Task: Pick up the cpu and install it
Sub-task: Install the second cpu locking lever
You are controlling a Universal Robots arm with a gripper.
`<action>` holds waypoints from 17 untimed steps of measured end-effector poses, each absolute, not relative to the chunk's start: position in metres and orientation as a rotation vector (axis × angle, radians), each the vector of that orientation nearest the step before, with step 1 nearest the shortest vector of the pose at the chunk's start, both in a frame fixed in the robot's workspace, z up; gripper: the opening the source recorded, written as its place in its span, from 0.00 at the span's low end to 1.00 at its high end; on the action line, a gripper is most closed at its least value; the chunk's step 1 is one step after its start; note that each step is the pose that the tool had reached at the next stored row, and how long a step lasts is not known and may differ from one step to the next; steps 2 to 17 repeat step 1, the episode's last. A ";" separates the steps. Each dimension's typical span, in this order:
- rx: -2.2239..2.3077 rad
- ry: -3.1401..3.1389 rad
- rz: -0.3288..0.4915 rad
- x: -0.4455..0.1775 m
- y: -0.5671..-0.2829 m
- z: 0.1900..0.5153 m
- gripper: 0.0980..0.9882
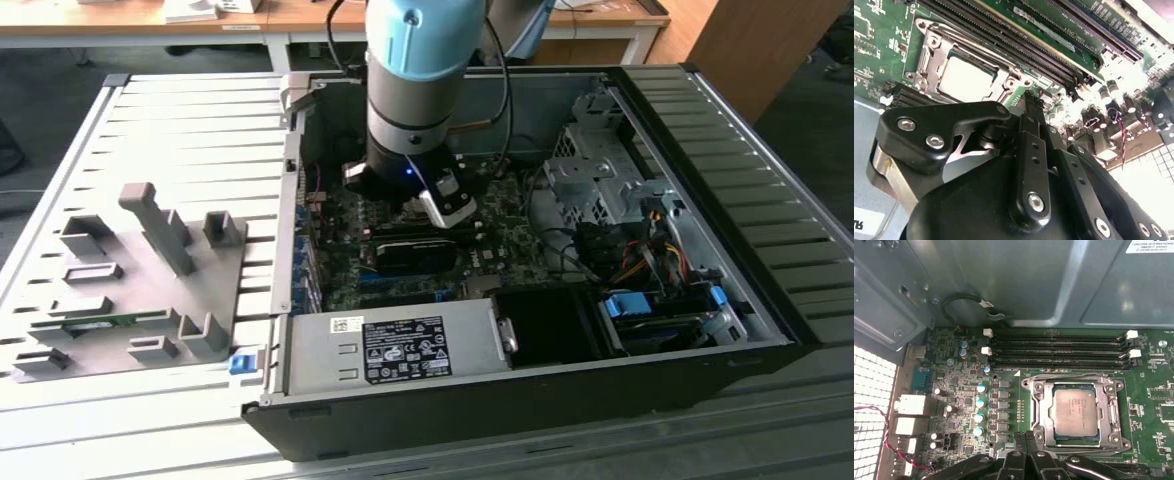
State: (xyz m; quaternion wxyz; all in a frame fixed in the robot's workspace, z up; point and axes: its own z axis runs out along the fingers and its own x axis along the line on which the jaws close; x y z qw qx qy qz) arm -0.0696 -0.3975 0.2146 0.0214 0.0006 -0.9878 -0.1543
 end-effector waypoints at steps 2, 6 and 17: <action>0.002 -3.062 -0.478 -0.070 -0.397 0.215 0.01; 0.002 -3.062 -0.478 -0.070 -0.397 0.215 0.01; 0.002 -3.062 -0.478 -0.070 -0.397 0.215 0.01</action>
